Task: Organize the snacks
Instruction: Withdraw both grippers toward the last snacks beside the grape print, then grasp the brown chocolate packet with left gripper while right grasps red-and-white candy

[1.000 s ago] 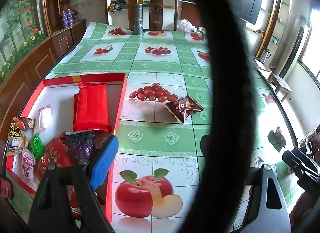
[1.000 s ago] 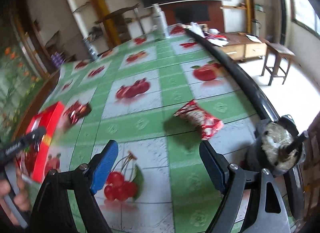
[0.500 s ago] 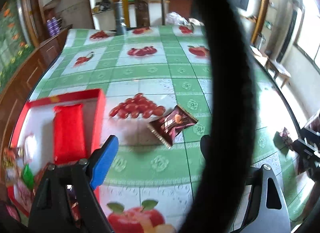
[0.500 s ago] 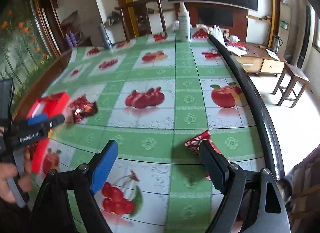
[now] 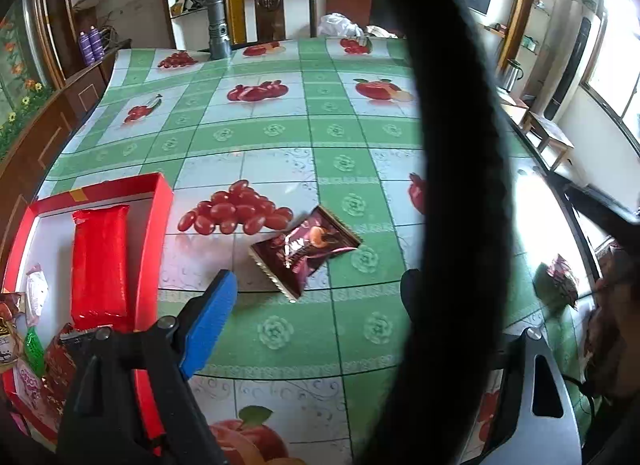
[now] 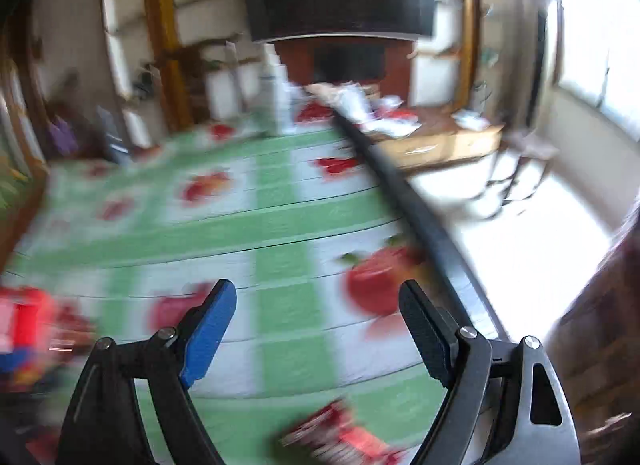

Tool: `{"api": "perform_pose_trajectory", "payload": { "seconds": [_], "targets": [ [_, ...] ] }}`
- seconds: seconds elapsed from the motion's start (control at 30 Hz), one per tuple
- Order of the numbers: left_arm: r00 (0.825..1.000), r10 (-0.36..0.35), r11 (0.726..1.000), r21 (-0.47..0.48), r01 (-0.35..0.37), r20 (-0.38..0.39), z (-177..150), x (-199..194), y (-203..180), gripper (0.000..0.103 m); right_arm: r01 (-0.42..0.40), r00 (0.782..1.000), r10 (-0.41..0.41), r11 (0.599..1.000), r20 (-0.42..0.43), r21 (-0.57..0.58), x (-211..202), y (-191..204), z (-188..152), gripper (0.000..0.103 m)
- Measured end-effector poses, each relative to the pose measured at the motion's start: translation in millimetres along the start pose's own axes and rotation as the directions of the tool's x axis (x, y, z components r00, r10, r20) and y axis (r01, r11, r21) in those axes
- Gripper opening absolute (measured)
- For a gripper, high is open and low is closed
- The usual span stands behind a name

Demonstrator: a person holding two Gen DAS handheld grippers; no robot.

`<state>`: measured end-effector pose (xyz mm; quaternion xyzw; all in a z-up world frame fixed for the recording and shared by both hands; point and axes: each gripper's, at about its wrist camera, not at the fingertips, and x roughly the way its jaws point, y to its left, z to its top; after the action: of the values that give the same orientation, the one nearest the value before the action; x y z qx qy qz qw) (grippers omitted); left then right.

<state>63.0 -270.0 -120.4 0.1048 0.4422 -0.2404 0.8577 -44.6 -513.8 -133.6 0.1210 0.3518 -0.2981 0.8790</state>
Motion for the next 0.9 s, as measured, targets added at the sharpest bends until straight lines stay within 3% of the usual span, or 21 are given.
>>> {"api": "perform_pose_trajectory", "payload": {
  "seconds": [0.13, 0.4, 0.67, 0.9],
  "targets": [
    [1.000, -0.013, 1.000, -0.004, 0.013, 0.004, 0, -3, 0, 0.084, 0.030, 0.998, -0.026, 0.996, -0.052, 0.080, -1, -24, -21, 0.084],
    [0.999, -0.020, 1.000, 0.005, 0.020, 0.025, -2, -11, 6, 0.084, 0.056, 0.998, -0.053, 0.997, -0.045, 0.061, -42, -34, -72, 0.084],
    [1.000, -0.015, 0.999, 0.039, 0.015, 0.009, 6, 6, 10, 0.084, -0.122, 0.989, 0.118, 0.992, -0.086, -0.043, -49, -6, -62, 0.084],
    [1.000, 0.004, 0.999, 0.041, -0.003, -0.028, 13, 29, 5, 0.084, -0.162, 0.968, 0.132, 0.978, -0.213, -0.130, -11, 5, -53, 0.084]
  ]
}}
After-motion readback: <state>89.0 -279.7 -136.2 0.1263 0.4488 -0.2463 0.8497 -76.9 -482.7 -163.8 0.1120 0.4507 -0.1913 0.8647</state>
